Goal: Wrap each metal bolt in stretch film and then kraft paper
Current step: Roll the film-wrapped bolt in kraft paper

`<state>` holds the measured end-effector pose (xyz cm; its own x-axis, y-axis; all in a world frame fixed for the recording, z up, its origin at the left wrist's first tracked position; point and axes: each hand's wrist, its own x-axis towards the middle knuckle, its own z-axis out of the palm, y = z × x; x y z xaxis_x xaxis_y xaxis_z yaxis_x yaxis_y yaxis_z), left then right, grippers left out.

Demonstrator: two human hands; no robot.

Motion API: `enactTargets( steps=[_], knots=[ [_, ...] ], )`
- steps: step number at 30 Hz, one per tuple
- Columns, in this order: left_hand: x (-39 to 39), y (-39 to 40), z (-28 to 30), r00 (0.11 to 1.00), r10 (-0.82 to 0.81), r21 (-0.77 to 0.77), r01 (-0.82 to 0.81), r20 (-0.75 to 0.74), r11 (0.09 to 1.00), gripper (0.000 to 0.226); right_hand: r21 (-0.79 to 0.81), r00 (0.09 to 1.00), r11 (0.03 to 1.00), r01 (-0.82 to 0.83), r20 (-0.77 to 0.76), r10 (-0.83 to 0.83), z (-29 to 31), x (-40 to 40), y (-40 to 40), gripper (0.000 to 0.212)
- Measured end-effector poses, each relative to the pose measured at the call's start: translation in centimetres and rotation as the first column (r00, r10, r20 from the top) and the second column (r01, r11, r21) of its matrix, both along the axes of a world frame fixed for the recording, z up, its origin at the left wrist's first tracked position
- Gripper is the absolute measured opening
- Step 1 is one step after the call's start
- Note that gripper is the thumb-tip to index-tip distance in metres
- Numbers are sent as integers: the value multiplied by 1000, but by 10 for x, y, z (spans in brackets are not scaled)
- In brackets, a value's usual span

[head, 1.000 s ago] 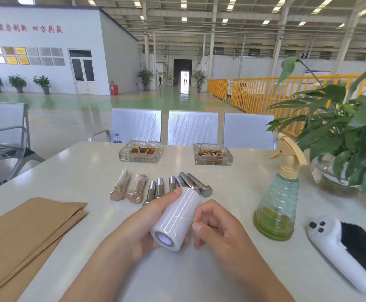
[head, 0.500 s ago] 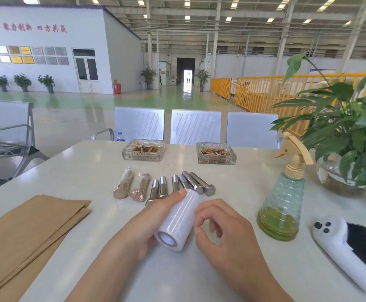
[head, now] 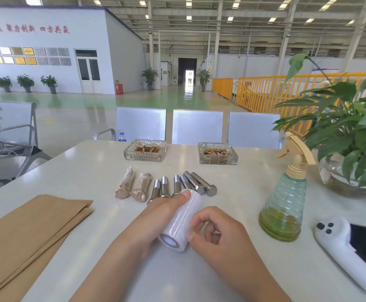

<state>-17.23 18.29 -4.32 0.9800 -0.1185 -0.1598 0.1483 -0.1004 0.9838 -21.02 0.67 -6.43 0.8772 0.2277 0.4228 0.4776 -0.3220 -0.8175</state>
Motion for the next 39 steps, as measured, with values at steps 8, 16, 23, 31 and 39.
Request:
enactTargets(
  steps=[8,16,23,31,39],
  knots=[
    [0,3,1,999,28,-10,-28,30,1000,51,94,995,994,-59,-70,66,-1,2,-2,11],
    [-3,-1,3,993,22,-89,-33,-112,995,54,195,977,972,-135,-135,163,0,1,-1,8],
    [-2,-3,5,998,57,32,-56,-3,998,49,165,983,983,-79,-150,104,-3,2,2,9],
    [-1,1,6,992,125,13,-125,27,992,59,172,966,979,-111,-213,147,3,-1,-4,14],
    [-1,6,8,978,16,-347,-88,-207,934,49,376,971,926,28,-230,64,2,4,-7,14]
  ],
)
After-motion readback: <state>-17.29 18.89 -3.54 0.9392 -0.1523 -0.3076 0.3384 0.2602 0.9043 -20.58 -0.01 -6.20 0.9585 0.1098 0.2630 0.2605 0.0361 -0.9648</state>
